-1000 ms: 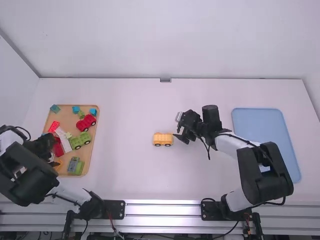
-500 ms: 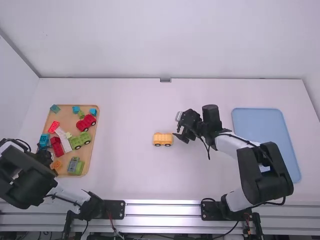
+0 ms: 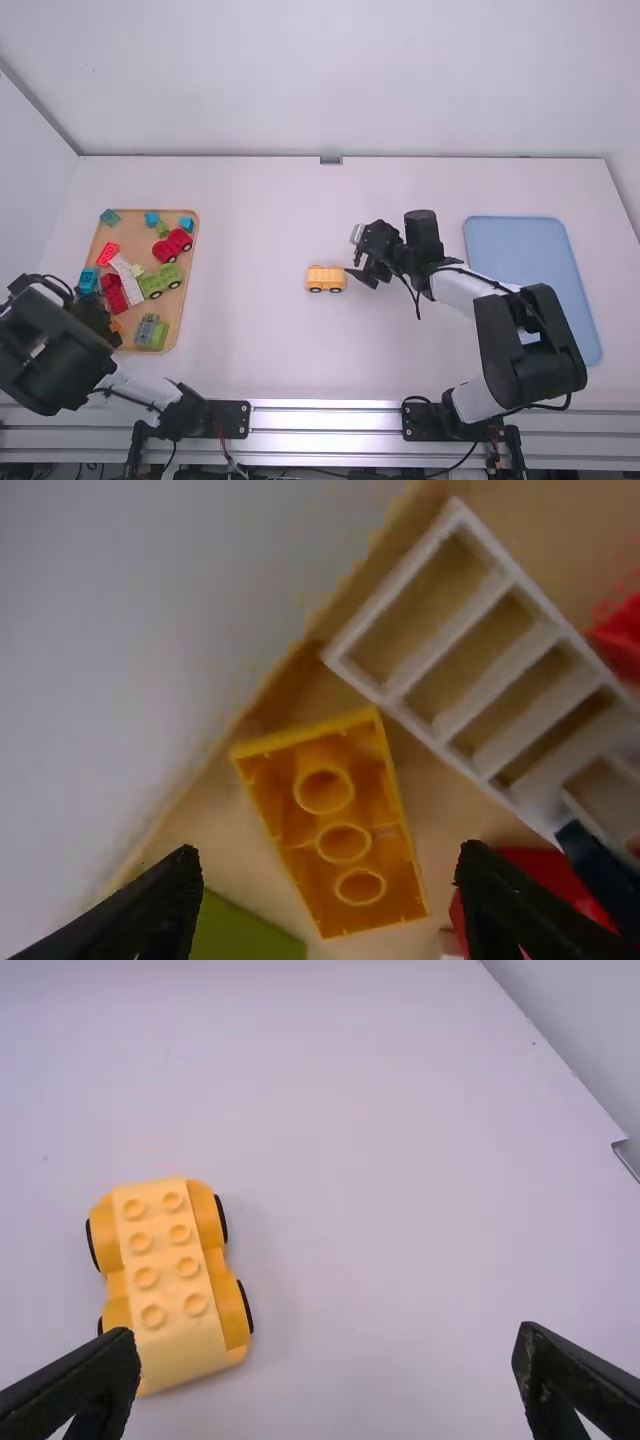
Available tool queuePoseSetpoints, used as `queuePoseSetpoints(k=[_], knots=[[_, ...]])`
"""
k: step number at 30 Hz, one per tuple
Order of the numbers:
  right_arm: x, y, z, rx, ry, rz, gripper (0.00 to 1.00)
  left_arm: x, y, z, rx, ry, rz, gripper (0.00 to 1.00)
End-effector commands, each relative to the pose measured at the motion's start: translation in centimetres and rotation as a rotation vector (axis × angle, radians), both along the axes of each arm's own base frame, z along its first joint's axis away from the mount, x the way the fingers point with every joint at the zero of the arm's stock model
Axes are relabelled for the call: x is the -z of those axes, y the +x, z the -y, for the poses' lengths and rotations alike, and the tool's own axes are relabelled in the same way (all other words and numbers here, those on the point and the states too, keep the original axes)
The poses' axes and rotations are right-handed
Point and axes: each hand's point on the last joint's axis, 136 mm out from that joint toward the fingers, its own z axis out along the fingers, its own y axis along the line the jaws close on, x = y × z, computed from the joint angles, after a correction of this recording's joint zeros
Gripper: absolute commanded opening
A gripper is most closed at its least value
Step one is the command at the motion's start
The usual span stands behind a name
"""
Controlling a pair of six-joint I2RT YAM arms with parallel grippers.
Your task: Assemble lego blocks to make yellow taxi
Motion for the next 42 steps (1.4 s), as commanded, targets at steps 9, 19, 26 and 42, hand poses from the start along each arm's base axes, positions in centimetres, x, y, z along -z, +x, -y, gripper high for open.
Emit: queuePoseSetpoints(k=[9,19,26,42], knots=[[-0.5,-0.2,-0.1,-0.009,0.009,0.007,0.98,0.4,-0.2,1.0,-0.129,0.013,-0.081,0.6],[-0.5,-0.3,-0.1,-0.009,0.009,0.005,0.98,1.3,-0.6,0.6,-0.143,0.051,-0.08,0.58],[-0.5,-0.3,-0.1,-0.009,0.009,0.005,0.98,2.2,-0.8,0.9,-0.17,0.055,-0.074,0.54],[-0.4,-0.3,-0.1,-0.009,0.008,0.002,0.98,2.6,-0.9,1.0,-0.168,0.06,-0.063,0.25]])
